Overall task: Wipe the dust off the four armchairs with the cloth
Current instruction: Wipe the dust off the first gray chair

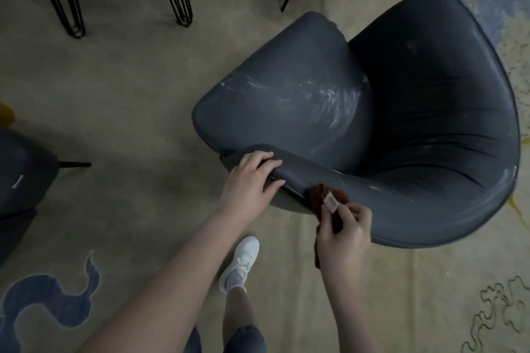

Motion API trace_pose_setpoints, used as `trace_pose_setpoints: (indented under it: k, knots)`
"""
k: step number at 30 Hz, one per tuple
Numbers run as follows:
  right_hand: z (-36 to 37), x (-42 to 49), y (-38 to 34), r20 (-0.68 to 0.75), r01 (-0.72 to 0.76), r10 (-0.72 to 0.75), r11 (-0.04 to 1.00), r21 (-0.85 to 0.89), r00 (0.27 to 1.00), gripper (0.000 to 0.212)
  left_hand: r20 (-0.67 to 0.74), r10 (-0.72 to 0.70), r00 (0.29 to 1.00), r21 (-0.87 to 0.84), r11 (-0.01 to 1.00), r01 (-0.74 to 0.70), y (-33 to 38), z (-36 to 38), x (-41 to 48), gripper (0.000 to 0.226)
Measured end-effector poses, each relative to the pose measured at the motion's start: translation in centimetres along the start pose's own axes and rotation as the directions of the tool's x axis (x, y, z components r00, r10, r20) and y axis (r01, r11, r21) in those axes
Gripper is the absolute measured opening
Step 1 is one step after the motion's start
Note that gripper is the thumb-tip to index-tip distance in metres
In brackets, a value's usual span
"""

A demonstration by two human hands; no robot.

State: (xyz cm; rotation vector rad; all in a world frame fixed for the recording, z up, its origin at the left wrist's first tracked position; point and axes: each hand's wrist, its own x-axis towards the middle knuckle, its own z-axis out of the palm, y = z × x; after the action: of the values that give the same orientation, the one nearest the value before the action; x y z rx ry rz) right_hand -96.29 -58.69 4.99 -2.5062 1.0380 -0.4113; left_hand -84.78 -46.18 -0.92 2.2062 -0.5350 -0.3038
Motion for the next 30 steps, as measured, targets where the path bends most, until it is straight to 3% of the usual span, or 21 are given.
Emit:
trace_pose_setpoints:
  k: [3,9,15,18,20,24,27,30]
  knots:
    - [-0.6,1.5,0.0,-0.042,-0.085,0.087,0.995,0.045,0.995,0.017,-0.017,-0.021,1.000,0.007,1.000,0.021,0.3,0.2,0.0,0.040]
    - [1.4,1.8,-1.2,0.065,0.078,-0.078,0.997,0.006,0.995,0.014,-0.068,-0.038,0.997,0.055,0.998,0.042,1.0,1.1,-0.5,0.039]
    - [-0.6,3.8,1.6,0.037,0.065,-0.063,0.997,-0.046,0.997,0.014,-0.085,-0.156,0.984,0.105,0.981,0.164,2.7,2.0,-0.6,0.046]
    - [0.0,5.3,0.7,0.113,0.250,-0.249,0.968,0.003,0.962,0.015,-0.145,-0.229,0.963,0.116,0.962,0.246,3.8,3.1,-0.4,0.049]
    - [-0.3,5.7,2.2,0.193,0.366,-0.360,0.931,0.005,0.913,0.015,-0.199,-0.290,0.936,0.111,0.942,0.316,5.2,4.4,-0.8,0.055]
    - [-2.1,6.4,6.1,0.206,0.401,-0.388,0.916,-0.021,0.898,0.013,-0.301,-0.406,0.863,0.058,0.895,0.441,6.9,5.9,-1.3,0.072]
    - [-3.1,8.3,7.4,0.192,0.414,-0.419,0.908,0.064,0.888,0.014,-0.370,-0.511,0.776,-0.026,0.841,0.541,8.7,7.5,-1.0,0.084]
    - [-2.9,9.1,7.2,0.255,0.564,-0.577,0.816,0.127,0.776,0.016,-0.415,-0.595,0.688,-0.119,0.785,0.608,9.3,8.6,-0.7,0.091]
